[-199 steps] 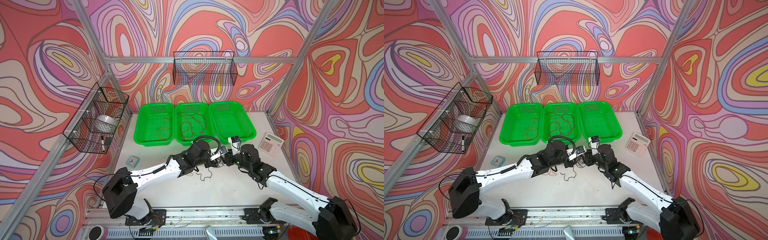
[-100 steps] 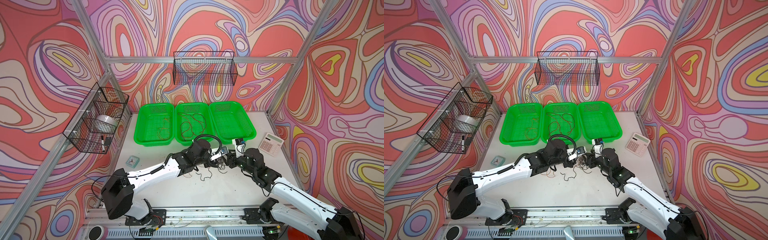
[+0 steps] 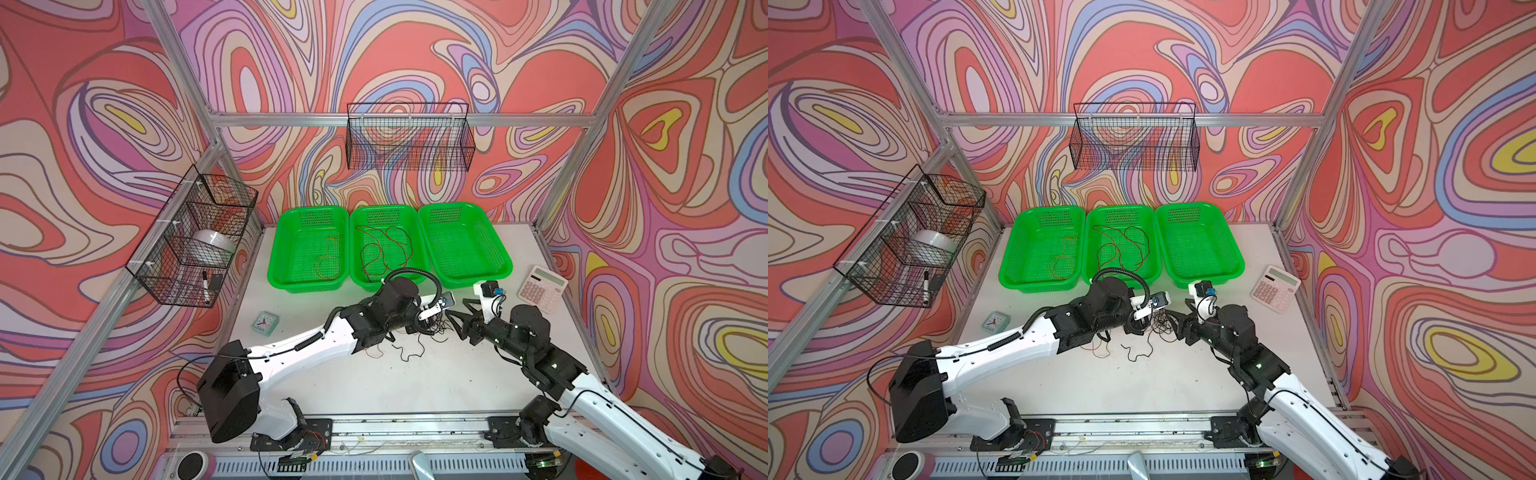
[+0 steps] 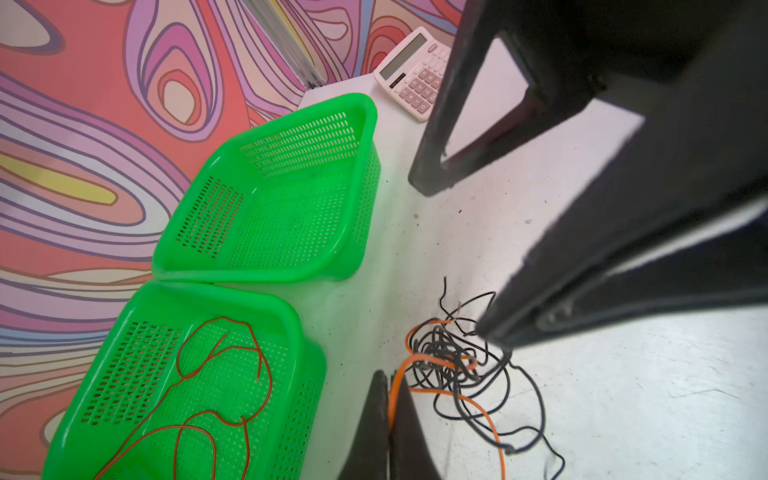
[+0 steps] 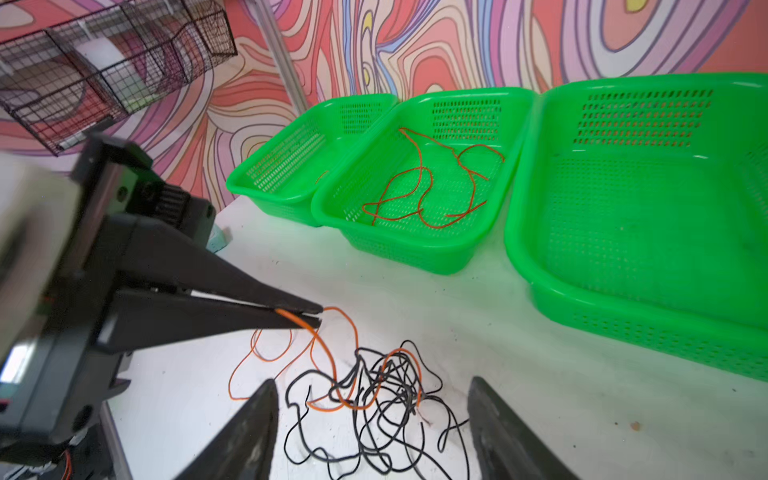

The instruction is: Untangle the cables

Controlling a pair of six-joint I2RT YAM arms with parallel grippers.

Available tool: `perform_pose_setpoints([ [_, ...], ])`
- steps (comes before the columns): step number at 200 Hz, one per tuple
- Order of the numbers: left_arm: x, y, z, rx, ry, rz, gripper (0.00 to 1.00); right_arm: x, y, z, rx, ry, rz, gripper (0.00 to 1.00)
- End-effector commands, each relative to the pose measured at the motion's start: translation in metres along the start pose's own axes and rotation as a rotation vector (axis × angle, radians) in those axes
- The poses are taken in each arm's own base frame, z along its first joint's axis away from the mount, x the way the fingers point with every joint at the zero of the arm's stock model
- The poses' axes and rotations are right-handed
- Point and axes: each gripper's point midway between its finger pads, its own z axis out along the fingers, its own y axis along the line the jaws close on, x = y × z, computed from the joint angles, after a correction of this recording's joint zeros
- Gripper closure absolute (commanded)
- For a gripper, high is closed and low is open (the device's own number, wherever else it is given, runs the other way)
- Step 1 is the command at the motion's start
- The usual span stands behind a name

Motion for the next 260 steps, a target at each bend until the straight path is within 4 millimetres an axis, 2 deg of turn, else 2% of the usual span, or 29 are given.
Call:
perform_pose_setpoints([
  [1,-0.020,0.009,-0.012,-0.012,-0.046,0.011,1.00,0.005,0.013,0.010,-0.069,0.022,-0.039,0.28],
  [34,-0.026,0.002,-0.013,0.024,-0.074,-0.020,1.00,0.006,0.004,0.027,-0.025,0.022,-0.051,0.30],
  [61,-0.026,-0.008,-0.012,0.061,-0.065,-0.012,1.00,-0.004,-0.002,0.033,0.004,-0.043,-0.047,0.32],
  [87,-0.031,-0.013,-0.016,0.090,-0.073,0.001,1.00,0.003,-0.016,0.043,0.071,-0.029,-0.014,0.43],
  [98,-0.035,-0.013,-0.018,0.095,-0.078,0.008,1.00,0.008,-0.024,0.047,0.108,-0.014,0.011,0.51],
  [126,-0.047,-0.004,-0.026,0.076,-0.093,0.023,1.00,0.025,-0.035,0.053,0.152,0.014,0.070,0.64],
  [164,-0.070,0.014,-0.047,0.029,-0.122,0.056,1.00,0.047,-0.051,0.055,0.220,0.038,0.133,0.75],
  [202,-0.093,0.031,-0.066,-0.019,-0.155,0.093,1.00,0.076,-0.067,0.062,0.305,0.134,0.181,0.85],
  [221,-0.094,0.034,-0.071,-0.023,-0.141,0.105,1.00,0.081,-0.069,0.066,0.312,0.147,0.199,0.91],
  [247,-0.092,0.040,-0.072,-0.041,-0.122,0.119,1.00,0.081,-0.067,0.065,0.299,0.146,0.195,0.93],
  [260,-0.092,0.045,-0.075,-0.058,-0.119,0.119,1.00,0.084,-0.074,0.061,0.340,0.150,0.195,0.94],
])
